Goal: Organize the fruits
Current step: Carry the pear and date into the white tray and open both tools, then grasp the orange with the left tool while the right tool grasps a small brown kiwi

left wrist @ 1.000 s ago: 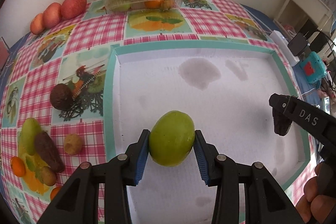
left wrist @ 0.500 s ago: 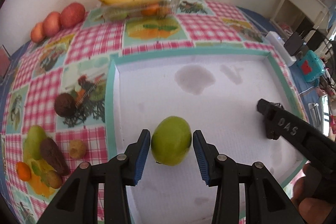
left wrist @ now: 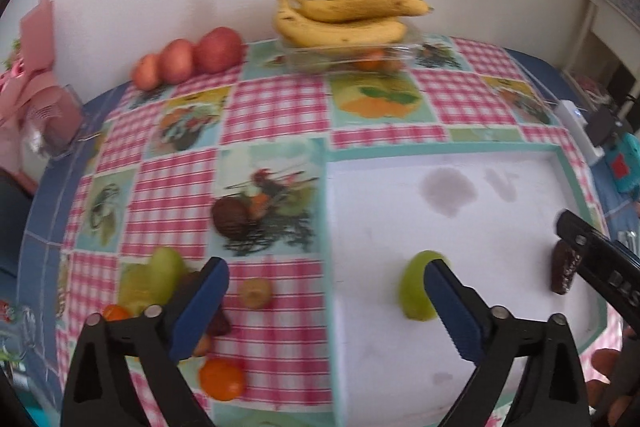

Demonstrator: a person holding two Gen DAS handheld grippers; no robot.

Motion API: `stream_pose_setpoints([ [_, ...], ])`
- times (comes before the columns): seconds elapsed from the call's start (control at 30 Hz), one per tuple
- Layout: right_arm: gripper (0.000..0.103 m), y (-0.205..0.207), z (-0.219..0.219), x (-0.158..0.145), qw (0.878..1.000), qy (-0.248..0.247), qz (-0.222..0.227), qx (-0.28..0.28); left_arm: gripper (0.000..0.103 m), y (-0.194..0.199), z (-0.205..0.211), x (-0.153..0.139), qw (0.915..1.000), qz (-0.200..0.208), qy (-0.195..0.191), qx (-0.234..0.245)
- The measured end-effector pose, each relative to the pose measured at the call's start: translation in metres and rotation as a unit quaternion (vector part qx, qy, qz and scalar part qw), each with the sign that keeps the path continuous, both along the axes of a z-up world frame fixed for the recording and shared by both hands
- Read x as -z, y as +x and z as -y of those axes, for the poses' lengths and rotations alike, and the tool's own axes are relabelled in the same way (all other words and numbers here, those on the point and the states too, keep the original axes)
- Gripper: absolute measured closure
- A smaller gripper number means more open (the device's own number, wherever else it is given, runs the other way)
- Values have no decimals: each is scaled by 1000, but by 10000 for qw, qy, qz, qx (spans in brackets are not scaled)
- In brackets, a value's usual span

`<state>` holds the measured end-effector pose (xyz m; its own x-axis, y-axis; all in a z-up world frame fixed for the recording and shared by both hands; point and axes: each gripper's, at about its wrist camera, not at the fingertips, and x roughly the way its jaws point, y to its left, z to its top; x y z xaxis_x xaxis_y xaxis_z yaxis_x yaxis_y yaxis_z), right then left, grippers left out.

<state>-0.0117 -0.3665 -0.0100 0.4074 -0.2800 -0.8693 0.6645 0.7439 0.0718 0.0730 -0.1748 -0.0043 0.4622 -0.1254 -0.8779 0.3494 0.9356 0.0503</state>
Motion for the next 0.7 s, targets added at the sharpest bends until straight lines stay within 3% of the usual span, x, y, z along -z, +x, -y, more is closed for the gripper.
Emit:
stream_pose_setpoints([
  [0.03,8,0,-1,-2,10000,0,18,-25,0,1,-4,-1,10000,5,3,-52],
  [0.33,8,-11,-19,-21,9997,-25,204,-159,0,4,-42,-13,9993,64,14,-365],
  [0.7,8,-11,-33,-19,9994,156,127,-270,0,15,-106,-25,9955,-100,-391,-858],
])
